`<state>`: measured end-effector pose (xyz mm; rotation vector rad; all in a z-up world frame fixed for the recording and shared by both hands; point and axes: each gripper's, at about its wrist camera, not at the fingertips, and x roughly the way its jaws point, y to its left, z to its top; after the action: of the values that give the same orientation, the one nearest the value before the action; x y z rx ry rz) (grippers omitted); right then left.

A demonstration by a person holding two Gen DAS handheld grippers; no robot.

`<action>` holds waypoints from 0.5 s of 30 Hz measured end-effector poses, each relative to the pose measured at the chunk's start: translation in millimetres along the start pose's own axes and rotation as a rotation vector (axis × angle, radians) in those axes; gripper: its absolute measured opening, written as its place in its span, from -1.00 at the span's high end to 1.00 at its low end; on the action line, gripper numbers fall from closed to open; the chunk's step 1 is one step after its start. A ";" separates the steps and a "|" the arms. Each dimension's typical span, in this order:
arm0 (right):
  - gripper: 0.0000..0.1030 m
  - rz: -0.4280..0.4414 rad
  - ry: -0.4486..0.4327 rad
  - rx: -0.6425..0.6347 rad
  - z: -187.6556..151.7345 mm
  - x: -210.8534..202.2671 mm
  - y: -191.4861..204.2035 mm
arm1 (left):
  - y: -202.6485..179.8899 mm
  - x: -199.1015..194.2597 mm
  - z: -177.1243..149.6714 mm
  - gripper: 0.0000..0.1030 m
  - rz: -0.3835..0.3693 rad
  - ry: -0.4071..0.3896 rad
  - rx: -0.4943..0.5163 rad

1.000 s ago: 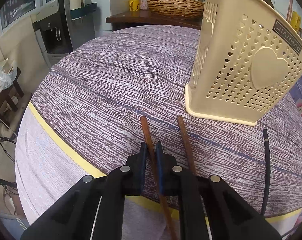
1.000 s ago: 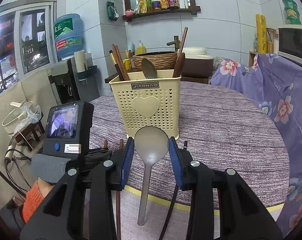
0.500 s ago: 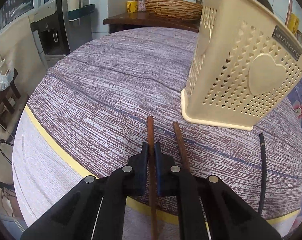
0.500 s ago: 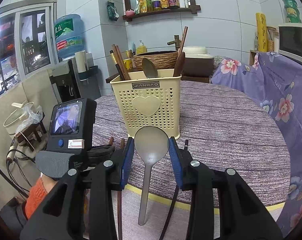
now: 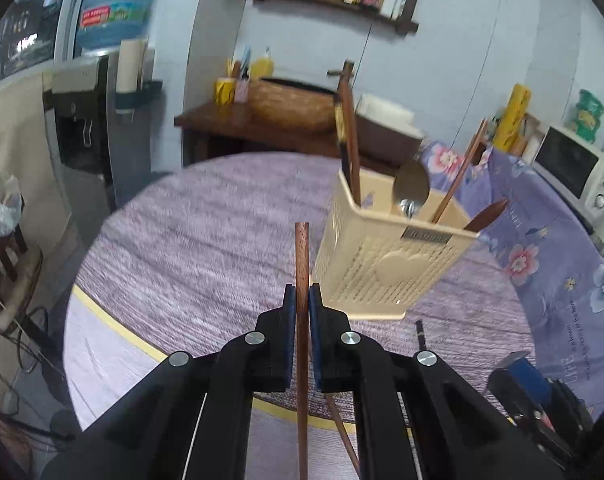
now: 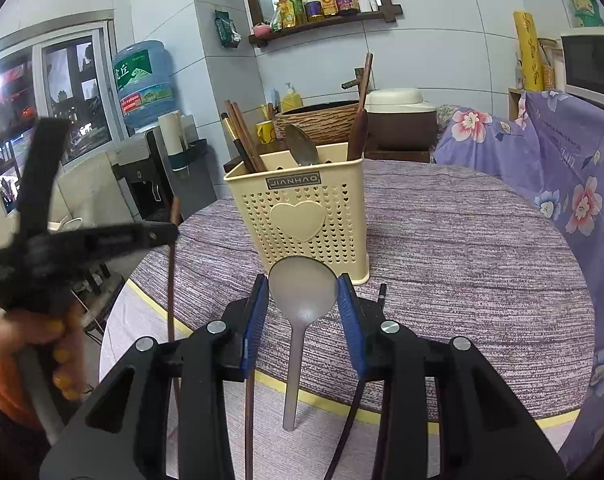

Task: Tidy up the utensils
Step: 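Carry the spoon and chopstick to the holder and lower them in with both grippers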

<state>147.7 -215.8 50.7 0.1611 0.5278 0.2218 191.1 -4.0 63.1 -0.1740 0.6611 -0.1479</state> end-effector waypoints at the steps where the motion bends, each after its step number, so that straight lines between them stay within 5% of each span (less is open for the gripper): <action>1: 0.30 0.002 -0.001 0.000 0.8 -0.4 0.3 | -1.7 -7.3 1.1 0.85 -0.004 -0.014 0.003; 15: 0.30 0.012 0.003 -0.017 5.6 2.7 8.3 | 12.9 -28.8 19.0 0.85 -0.060 -0.090 -0.009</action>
<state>151.5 -207.6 56.0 0.1469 0.5282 0.2384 181.5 16.2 92.3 -0.2077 0.5667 -0.1938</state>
